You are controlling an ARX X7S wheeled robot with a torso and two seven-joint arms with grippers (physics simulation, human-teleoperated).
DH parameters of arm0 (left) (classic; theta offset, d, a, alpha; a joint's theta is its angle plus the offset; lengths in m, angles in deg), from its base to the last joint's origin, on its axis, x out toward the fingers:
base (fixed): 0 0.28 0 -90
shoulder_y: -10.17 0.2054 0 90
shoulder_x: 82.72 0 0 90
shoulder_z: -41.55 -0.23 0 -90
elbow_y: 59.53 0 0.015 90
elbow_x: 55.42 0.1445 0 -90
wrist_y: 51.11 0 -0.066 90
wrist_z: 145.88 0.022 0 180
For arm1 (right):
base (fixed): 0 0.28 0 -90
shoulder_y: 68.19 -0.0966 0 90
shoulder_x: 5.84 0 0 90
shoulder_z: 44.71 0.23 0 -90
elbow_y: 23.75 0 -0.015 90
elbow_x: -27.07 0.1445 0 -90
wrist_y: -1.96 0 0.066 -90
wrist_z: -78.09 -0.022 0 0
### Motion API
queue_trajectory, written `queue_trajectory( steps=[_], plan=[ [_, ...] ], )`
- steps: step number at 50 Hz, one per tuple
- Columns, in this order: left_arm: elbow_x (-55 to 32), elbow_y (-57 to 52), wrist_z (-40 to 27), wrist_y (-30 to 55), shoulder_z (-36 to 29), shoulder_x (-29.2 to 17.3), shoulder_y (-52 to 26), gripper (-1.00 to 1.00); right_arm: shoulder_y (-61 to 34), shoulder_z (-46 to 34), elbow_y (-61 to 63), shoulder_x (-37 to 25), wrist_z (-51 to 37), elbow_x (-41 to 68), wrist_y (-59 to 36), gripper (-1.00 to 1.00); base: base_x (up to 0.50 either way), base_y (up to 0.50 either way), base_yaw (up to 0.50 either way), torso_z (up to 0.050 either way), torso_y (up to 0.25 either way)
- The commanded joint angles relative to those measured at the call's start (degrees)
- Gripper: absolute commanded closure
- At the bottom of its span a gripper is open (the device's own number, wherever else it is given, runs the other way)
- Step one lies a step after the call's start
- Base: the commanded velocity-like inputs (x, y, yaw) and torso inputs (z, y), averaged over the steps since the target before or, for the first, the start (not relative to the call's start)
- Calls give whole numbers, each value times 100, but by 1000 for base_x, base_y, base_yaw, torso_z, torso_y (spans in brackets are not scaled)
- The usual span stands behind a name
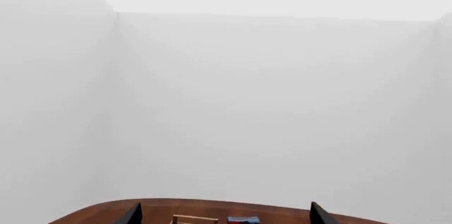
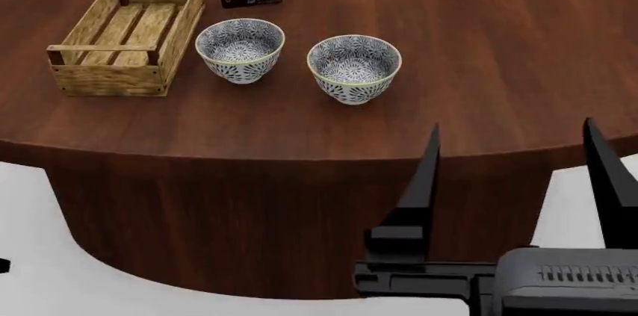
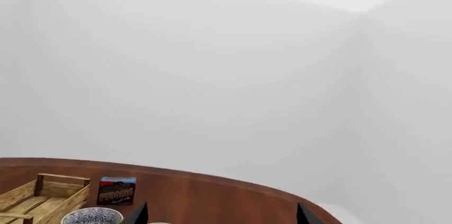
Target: Stack the left bowl on the right bowl and place them in the tray.
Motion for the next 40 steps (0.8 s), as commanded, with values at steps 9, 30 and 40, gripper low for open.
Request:
queue_trajectory(
  steps=[9,30,40],
  plan=[
    [-579,-177,-2472,-2103,-4722,-2137,-3603,-100,-1189,-1447,117,-1438,-2149,1582,726,-100,240,115,0,0,0],
    [-686,-173,-2482,-1872,-4634,-2014,-3605,-100,-1203,-1700,143,-1635,-2186,1450,968,-100,419,276,0,0,0],
    [-673,-176,-2498,-1947,-4800,-2083,-3749,-100,-1264,-1832,160,-1715,-2197,1440,1090,-100,433,278,0,0,2]
  ],
)
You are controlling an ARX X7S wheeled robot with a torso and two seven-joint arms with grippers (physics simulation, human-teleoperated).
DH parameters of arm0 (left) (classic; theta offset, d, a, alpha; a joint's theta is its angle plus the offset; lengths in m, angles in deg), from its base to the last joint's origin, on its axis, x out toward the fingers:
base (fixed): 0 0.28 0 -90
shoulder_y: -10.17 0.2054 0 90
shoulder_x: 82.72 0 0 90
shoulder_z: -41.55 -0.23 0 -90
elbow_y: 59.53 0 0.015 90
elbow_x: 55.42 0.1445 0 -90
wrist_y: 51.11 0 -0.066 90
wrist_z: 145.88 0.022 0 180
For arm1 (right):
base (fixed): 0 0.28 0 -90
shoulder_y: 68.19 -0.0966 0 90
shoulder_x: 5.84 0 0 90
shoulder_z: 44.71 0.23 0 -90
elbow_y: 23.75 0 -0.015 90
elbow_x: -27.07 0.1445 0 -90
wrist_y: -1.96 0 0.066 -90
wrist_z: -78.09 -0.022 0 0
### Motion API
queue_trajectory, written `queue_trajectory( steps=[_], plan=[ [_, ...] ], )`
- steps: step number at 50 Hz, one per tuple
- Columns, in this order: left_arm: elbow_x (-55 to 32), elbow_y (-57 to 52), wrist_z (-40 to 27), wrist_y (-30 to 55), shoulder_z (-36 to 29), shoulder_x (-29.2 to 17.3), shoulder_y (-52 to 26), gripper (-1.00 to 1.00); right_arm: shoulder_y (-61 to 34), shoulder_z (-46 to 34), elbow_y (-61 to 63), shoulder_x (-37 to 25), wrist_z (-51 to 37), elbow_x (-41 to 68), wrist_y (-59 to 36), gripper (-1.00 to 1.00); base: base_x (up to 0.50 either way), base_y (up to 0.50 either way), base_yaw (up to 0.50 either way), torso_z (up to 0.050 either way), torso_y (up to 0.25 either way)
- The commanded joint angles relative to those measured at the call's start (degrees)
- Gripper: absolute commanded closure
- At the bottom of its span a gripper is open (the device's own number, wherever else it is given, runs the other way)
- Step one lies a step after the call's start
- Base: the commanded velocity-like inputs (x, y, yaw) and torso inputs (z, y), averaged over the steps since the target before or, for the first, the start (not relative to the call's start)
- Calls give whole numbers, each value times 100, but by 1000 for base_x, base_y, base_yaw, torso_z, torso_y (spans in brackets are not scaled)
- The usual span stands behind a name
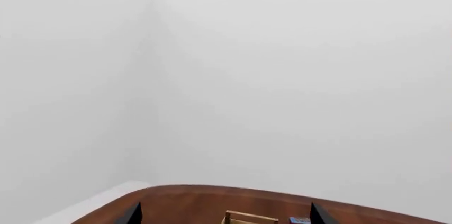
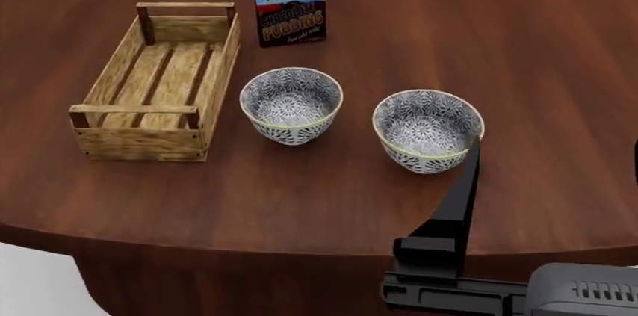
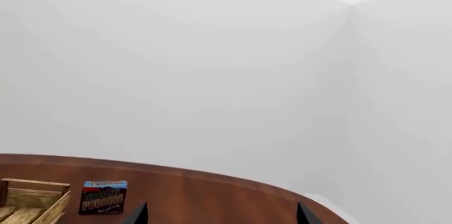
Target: Stack the left bowl on the right bowl and place them in the tray.
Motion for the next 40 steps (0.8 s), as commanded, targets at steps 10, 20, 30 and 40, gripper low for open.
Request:
queue_trajectory(
  steps=[10,20,30,40],
  plan=[
    [-54,-6,-58,-3,-162,-31,-179,-100,-169,-280,-24,-132,-44,-3,182,-100,436,281,0,0,0],
    [-144,-6,-58,57,-191,0,-310,-100,-276,-358,-123,-38,-17,-46,177,-100,434,281,0,0,1],
    [-167,-6,-59,78,-195,12,-348,-100,-141,-311,-78,-237,-14,-31,367,-100,434,281,0,0,2],
    [-157,-8,-62,36,-376,-49,-524,-100,-178,-329,-62,-274,-26,-8,445,-100,435,280,0,0,1]
  ],
)
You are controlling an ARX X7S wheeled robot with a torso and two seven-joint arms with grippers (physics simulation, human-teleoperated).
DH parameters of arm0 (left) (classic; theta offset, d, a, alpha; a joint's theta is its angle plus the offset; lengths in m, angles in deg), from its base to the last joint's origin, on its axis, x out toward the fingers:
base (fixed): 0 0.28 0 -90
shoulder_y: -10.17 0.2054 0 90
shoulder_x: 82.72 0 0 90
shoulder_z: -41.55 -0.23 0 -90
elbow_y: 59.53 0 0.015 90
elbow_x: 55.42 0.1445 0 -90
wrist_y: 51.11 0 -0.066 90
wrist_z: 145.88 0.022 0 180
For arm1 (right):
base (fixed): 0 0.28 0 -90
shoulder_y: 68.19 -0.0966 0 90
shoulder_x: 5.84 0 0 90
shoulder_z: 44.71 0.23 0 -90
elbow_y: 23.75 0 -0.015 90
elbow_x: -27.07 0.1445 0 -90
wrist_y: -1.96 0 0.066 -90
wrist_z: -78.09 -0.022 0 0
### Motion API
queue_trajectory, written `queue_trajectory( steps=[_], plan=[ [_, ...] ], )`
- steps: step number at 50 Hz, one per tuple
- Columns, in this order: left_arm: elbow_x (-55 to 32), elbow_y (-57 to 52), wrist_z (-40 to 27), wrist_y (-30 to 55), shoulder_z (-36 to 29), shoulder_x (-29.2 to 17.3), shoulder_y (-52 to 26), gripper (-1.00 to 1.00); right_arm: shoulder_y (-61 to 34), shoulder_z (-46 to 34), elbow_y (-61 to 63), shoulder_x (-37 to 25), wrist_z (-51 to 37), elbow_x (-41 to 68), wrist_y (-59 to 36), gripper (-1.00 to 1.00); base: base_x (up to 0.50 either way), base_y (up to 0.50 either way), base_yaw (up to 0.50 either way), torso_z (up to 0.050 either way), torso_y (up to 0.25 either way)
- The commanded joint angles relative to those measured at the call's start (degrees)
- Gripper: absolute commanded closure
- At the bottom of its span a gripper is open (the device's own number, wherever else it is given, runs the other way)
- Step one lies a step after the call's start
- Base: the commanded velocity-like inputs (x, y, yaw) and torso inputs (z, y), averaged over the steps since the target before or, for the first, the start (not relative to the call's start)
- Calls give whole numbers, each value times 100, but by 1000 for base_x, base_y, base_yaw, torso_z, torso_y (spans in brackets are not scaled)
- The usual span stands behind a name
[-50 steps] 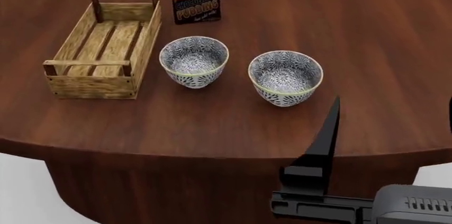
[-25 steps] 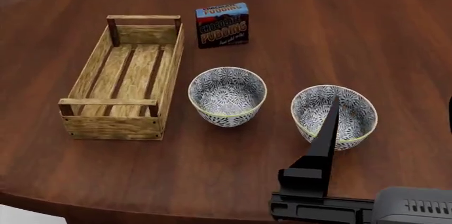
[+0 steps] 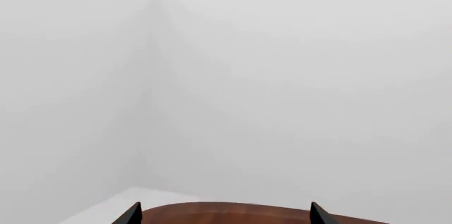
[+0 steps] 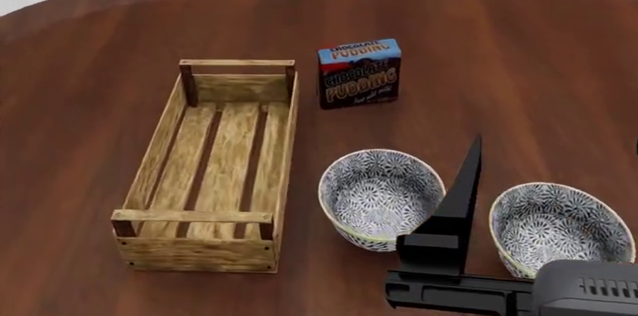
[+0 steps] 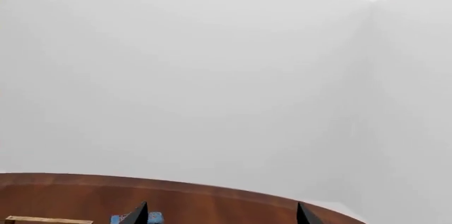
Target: Stack the left bowl on the right bowl and place them in the tray.
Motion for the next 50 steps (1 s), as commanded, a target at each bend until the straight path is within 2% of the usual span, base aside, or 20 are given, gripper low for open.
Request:
queue_trajectory(
  steps=[1,14,29,36,44,48,50],
  plan=[
    [9,-2,-4,-50,-210,-51,-211,-100,-17,-16,18,-76,-14,26,99,-100,434,285,0,0,0],
    [59,-3,-8,-100,-392,-118,-325,-100,-31,-51,-23,-118,-28,36,180,-100,432,269,0,0,2],
    [132,-3,-7,-32,-332,-86,-223,-100,-59,-76,-47,-113,-127,78,187,-100,434,15,0,0,1],
    [76,-3,-8,-31,-467,-151,-454,-100,-201,-131,-55,-50,-108,165,64,-100,436,0,0,0,1],
    [62,-4,-9,-103,-1073,-322,-1147,-100,-237,-161,-41,-42,-61,137,69,-100,317,0,0,0,3],
    [51,-4,-10,-113,-1634,-445,-1849,-100,-376,-144,19,-85,-102,274,-3,-100,3,0,0,0,0],
    [-22,-4,-10,-218,-2136,-488,-2391,-100,-427,-135,50,-125,-123,337,-14,-100,0,0,0,0,0]
  ],
)
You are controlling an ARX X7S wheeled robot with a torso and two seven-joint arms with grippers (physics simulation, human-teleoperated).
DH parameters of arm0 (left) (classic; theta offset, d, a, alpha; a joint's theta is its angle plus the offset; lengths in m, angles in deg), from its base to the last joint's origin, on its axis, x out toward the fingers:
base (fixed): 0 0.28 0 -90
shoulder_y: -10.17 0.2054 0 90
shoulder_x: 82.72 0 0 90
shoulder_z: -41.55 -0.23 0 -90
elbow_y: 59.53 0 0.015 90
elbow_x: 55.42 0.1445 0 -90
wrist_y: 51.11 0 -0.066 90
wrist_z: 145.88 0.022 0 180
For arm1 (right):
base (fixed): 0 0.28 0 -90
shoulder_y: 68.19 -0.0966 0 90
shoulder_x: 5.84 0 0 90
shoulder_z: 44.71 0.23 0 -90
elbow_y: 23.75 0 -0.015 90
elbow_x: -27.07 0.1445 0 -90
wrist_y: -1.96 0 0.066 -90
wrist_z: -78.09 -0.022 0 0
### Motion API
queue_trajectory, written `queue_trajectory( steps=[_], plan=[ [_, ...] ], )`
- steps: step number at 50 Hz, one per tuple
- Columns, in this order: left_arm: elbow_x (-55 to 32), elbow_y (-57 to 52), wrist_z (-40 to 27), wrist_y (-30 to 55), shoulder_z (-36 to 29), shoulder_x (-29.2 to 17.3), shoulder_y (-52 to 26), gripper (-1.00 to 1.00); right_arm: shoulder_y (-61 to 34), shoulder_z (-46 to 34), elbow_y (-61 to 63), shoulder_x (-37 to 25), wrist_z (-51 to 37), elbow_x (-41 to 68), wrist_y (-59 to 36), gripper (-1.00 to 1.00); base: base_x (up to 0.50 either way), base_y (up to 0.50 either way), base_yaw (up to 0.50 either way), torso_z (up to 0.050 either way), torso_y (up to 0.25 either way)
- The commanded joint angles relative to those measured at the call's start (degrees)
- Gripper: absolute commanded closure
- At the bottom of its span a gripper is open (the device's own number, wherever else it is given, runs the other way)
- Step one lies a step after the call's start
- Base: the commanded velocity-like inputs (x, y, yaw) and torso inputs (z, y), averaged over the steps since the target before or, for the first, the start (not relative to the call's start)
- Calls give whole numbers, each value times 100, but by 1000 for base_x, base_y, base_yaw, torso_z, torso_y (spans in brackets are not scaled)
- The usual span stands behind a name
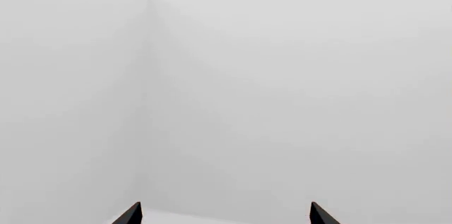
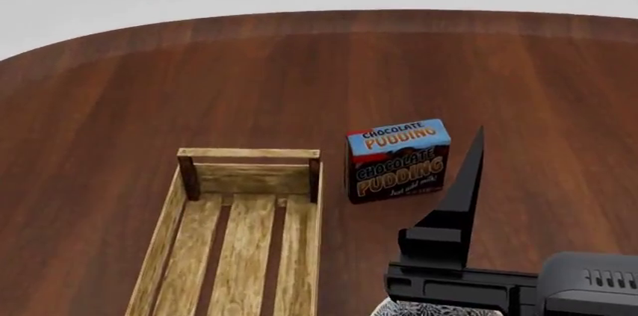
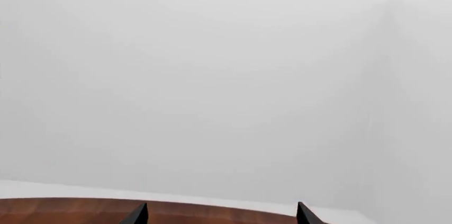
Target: Stack the left bowl on the right bowl and place them in the tray.
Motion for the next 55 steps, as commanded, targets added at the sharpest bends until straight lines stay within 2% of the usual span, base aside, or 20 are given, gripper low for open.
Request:
queue_trajectory(
  steps=[1,5,9,13,17,21,27,41,55],
  plan=[
    [-115,-5,-2,-94,-1441,-242,-1713,-100,-227,0,92,-82,-62,217,-102,-100,0,0,0,0,0],
    [-257,-5,-3,-218,-2622,-306,-3052,-100,-457,-18,105,-76,-103,404,-227,-100,0,0,0,0,0],
    [-493,-5,-3,-398,-4146,-273,-4772,-100,-759,-40,148,-121,-175,621,-293,-100,0,0,0,0,0],
    [-726,-5,-3,-418,-4932,-200,-5718,-100,-874,-170,142,-151,-206,638,-262,-100,0,0,0,0,0],
    [-897,-5,-3,-353,-5361,-110,-6316,-100,-1025,-235,127,-129,-233,720,-307,-100,0,0,0,0,0],
    [-1102,-5,-3,-172,-5153,-73,-6382,-100,-1245,-348,161,-268,-301,868,-247,-100,0,0,0,0,-61],
    [-1331,-5,-3,54,-4829,-72,-6388,-100,-1769,-1058,163,-507,-479,893,75,-100,0,0,0,0,-165],
    [-1262,-5,-3,89,-4832,-213,-6389,-100,-3045,-2748,163,-844,-733,848,736,-100,-1,0,0,0,-204],
    [-1234,-5,-2,74,-4871,-255,-6389,-100,-3468,-3214,141,-774,-843,902,810,-100,-1,0,0,0,-196]
  ],
)
